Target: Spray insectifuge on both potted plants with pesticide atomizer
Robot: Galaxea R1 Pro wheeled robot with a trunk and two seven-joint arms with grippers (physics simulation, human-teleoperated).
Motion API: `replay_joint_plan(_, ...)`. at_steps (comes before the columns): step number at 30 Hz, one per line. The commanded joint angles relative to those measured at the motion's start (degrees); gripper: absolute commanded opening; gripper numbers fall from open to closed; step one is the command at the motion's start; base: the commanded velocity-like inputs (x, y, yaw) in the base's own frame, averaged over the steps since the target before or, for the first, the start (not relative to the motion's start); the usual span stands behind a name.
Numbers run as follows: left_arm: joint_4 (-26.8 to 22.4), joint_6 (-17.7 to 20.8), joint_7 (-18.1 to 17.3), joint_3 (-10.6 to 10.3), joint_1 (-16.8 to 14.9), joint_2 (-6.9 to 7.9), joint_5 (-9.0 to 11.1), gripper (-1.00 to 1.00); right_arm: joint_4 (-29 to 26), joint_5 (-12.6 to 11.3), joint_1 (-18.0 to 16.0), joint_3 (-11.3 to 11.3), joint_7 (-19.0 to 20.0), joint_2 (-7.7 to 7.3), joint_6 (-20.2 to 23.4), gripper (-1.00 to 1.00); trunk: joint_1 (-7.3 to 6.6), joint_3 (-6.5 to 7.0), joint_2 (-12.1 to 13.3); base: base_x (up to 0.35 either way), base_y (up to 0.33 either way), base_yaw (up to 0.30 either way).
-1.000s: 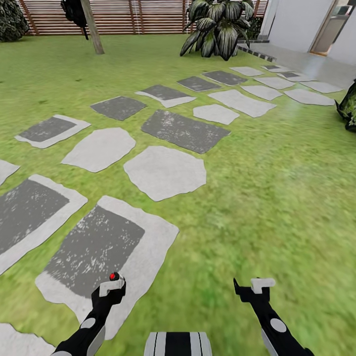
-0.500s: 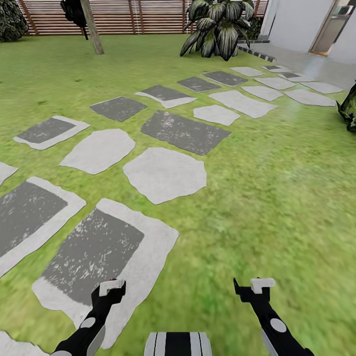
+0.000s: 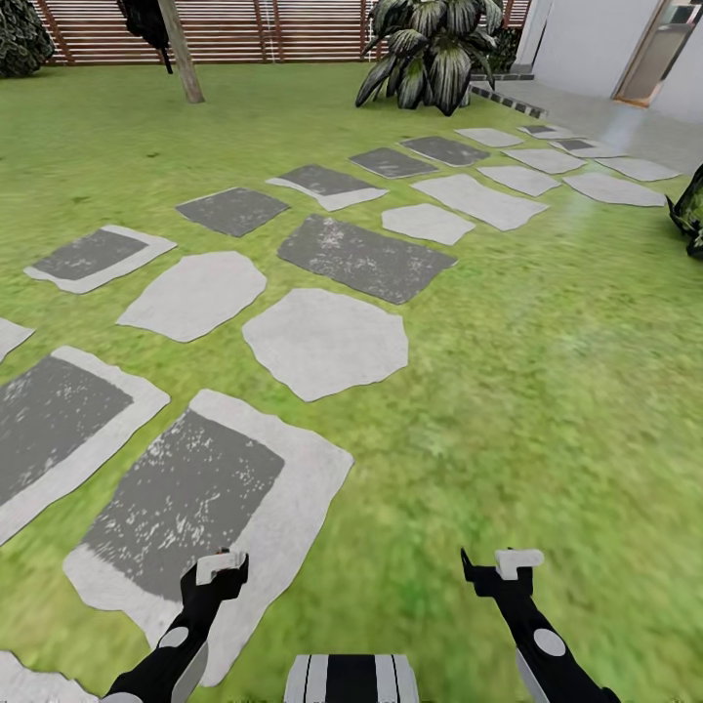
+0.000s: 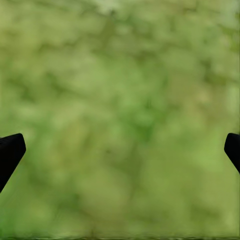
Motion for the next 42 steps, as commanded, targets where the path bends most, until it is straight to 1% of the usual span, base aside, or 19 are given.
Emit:
replay_joint_plan(1,0.06,-0.19,0.11,0.0,-0.03,0.0,0.03,1.0,0.03,0.0,-0.02,0.0,0.02,-0.01,-0.17,1.0,0.01,-0.3,-0.03,0.0,0.0,0.0)
replay_joint_plan(4,0.08,-0.19,0.11,0.0,-0.05,0.01,0.03,1.0,0.03,0.04,-0.02,0.0,0.02,-0.01,-0.17,1.0,0.09,-1.21,-0.07,0.0,0.0,0.0)
replay_joint_plan(8,0.18,-0.45,0.11,0.0,-0.05,-0.02,0.03,1.0,0.05,0.05,-0.02,0.0,0.02,-0.01,-0.17,1.0,0.09,-1.47,-0.07,0.0,0.0,0.0)
replay_joint_plan(14,0.3,-0.86,0.11,0.0,-0.02,-0.01,0.09,1.0,0.03,0.05,-0.02,0.0,0.02,-0.01,-0.17,1.0,0.09,-1.54,-0.07,0.0,0.0,0.0)
replay_joint_plan(16,0.38,-1.8,0.11,0.0,-0.03,0.01,0.63,1.0,0.03,0.05,-0.02,0.0,0.02,-0.01,-0.17,1.0,0.09,-1.54,-0.07,0.0,0.0,0.0)
replay_joint_plan(21,0.43,-2.28,0.11,0.0,-0.05,0.01,1.08,1.0,0.09,0.05,-0.02,0.0,0.02,-0.01,-0.18,1.0,0.09,-1.54,-0.07,0.0,0.0,0.0)
replay_joint_plan(42,0.44,-2.38,0.11,0.0,-0.06,-0.08,1.17,1.0,0.12,0.05,-0.02,0.0,0.02,-0.01,-0.22,1.0,0.09,-1.67,-0.07,0.018,0.0,0.029)
